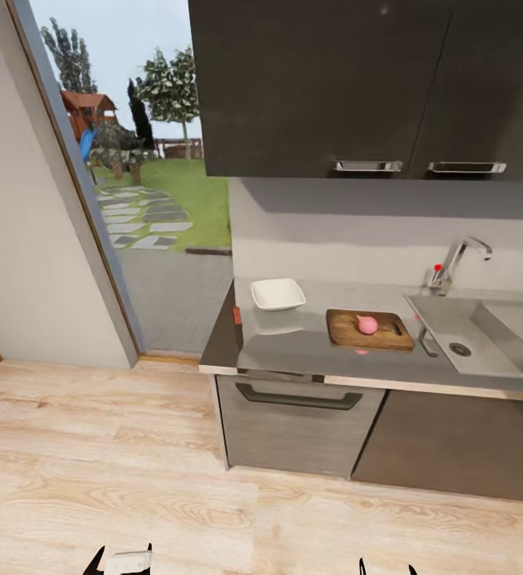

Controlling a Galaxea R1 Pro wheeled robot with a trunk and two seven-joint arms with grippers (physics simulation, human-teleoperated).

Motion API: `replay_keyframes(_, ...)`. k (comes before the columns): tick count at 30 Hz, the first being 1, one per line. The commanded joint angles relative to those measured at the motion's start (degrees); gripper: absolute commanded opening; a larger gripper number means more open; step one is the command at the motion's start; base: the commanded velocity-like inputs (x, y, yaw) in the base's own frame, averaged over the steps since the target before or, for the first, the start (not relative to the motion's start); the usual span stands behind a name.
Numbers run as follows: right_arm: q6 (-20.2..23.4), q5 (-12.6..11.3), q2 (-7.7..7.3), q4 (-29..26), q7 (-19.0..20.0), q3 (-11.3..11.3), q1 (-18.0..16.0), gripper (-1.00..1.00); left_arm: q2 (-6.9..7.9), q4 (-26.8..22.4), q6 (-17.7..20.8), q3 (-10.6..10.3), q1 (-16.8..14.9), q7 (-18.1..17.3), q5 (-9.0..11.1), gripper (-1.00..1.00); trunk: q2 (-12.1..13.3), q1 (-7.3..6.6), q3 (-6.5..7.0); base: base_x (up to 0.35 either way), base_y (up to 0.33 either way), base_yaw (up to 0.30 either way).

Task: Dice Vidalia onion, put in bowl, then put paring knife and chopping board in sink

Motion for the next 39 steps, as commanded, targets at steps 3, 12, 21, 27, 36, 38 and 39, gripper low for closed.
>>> replay_keyframes(3,-0.1,-0.2,-0.05,0.0,-0.4,0.5,0.0,1.0,-0.03,0.2,-0.3,-0.5,-0.1,0.1,0.3,1.0,-0.1,0.03,-0.02,0.001,0.001,-0.084)
replay_keyframes(12,-0.1,-0.2,-0.03,0.0,-0.4,0.5,-0.1,1.0,-0.03,0.2,-0.3,-0.5,-0.1,0.1,0.3,1.0,-0.1,0.03,0.52,0.0,0.032,-0.177)
replay_keyframes(21,-0.1,-0.2,-0.02,0.0,-0.4,0.4,0.0,1.0,-0.03,0.2,-0.3,-0.5,-0.1,0.1,0.3,1.0,-0.1,0.03,0.98,0.0,0.134,-0.148)
replay_keyframes(27,-0.1,-0.2,0.0,0.0,-0.4,0.4,-0.1,1.0,-0.03,0.2,-0.3,-0.5,-0.1,0.1,0.3,1.0,-0.1,0.03,1.0,0.0,0.004,-0.007)
replay_keyframes(36,0.5,0.1,0.0,-2.3,-0.7,0.3,-0.1,1.0,-0.05,0.2,-0.3,-0.5,-0.1,0.1,0.3,1.0,-0.1,0.03,1.0,0.0,0.0,0.0)
replay_keyframes(38,5.5,0.3,0.0,-9.5,-2.8,0.3,-0.1,1.0,-0.1,0.2,-0.3,-0.5,-0.1,0.1,0.3,1.0,-0.1,0.03,1.0,0.0,0.0,0.0)
replay_keyframes(39,9.5,0.4,0.0,-13.6,-4.1,0.3,-0.1,1.0,-0.11,0.2,-0.3,-0.5,-0.1,0.1,0.3,1.0,-0.1,0.03,1.0,0.0,0.0,0.0)
